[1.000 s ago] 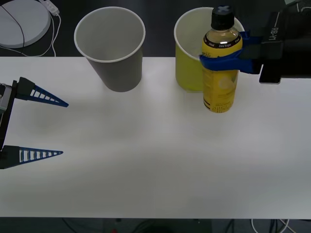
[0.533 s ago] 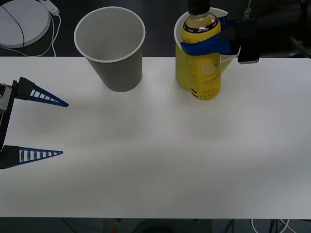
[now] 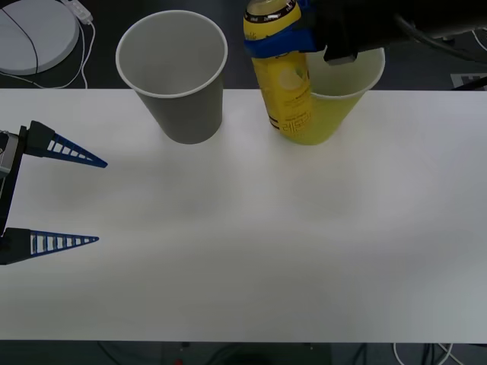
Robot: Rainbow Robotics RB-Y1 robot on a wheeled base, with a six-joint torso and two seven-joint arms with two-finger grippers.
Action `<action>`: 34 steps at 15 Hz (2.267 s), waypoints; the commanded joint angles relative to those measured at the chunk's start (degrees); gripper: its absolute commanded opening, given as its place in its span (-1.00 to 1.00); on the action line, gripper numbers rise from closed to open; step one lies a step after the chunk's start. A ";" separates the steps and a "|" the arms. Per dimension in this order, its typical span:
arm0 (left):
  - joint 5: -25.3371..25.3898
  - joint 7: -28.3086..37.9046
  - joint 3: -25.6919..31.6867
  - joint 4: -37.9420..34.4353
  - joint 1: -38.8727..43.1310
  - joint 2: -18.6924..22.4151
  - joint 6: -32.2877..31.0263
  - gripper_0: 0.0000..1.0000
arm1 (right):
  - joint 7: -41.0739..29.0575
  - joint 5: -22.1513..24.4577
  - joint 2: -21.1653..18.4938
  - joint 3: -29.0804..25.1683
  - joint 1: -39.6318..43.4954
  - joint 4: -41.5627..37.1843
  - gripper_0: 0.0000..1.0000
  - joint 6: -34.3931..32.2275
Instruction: Put the can into the green bin and the plastic bottle into the gray bin
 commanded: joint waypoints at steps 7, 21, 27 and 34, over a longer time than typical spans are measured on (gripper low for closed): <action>0.00 0.00 0.00 0.00 0.00 0.00 0.00 1.00 | 0.00 1.16 9.10 13.67 -17.72 16.59 -1.00 0.01; 0.00 0.00 0.00 0.00 0.00 0.00 0.00 1.00 | -6.24 -2.62 20.96 32.83 -42.68 45.07 -1.00 -0.08; 0.00 0.00 0.00 0.00 0.00 0.00 0.00 1.00 | -6.24 -2.36 32.04 38.72 -50.24 63.26 -1.00 -0.26; 0.00 0.00 0.00 0.00 0.00 0.00 0.00 1.00 | -6.24 -0.60 39.42 40.13 -52.52 72.58 -1.00 0.01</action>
